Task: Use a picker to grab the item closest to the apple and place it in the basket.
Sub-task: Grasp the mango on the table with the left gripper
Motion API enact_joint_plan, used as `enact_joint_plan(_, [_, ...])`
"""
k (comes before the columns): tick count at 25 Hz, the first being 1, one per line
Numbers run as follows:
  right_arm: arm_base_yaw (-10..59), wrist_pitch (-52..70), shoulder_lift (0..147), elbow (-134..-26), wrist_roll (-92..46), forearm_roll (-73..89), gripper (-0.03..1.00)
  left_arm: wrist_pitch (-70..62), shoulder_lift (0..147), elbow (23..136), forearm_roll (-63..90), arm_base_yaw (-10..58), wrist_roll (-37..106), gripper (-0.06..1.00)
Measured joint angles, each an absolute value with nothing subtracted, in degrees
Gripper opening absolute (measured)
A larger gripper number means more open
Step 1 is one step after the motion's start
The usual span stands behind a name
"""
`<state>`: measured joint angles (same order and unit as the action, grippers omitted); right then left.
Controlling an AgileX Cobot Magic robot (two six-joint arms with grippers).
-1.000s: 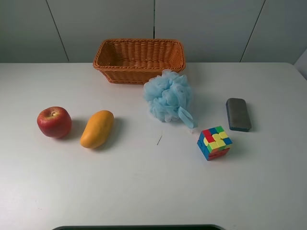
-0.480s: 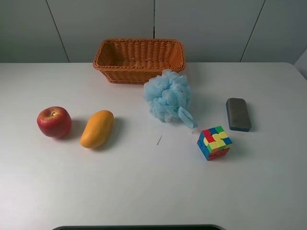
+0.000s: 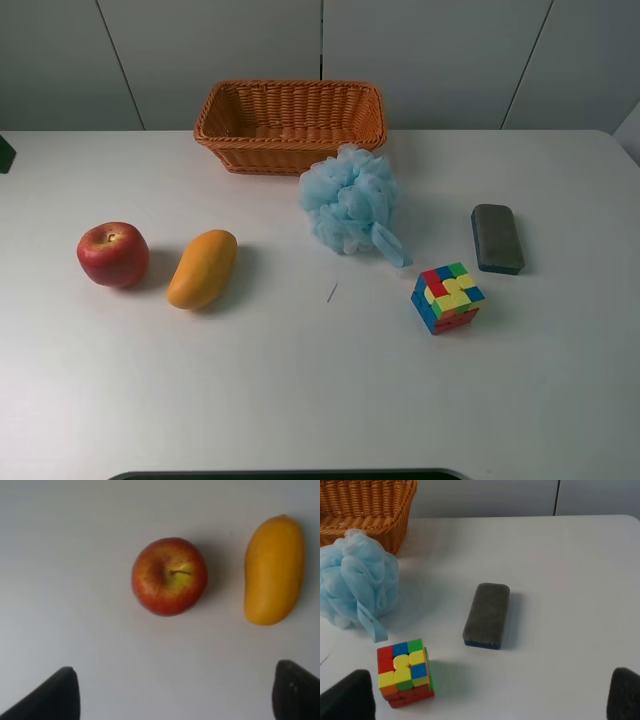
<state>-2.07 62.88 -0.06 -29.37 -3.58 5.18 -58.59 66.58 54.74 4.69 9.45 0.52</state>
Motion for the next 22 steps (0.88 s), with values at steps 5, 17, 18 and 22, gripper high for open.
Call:
enact_joint_plan(5, [-2.07,62.88,-0.06,-29.37,-3.58,5.18,0.7,-53.51,79.9,57.73,4.69,17.4,-3.0,0.74])
enact_joint_plan(17, [-2.07,62.88,-0.06,-29.37,-3.58,5.18,0.7,-47.76,101.48,65.11,4.8,30.33,-9.01,0.74])
enact_joint_plan(18, [-2.07,62.88,-0.06,-29.37,-3.58,5.18,0.7,-47.48,102.6,65.23,4.8,30.81,-9.29,0.74])
enact_joint_plan(22, [-2.07,62.88,-0.06,-29.37,-3.58,5.18,0.7,-46.89,106.31,65.23,4.9,31.62,-10.55,0.74])
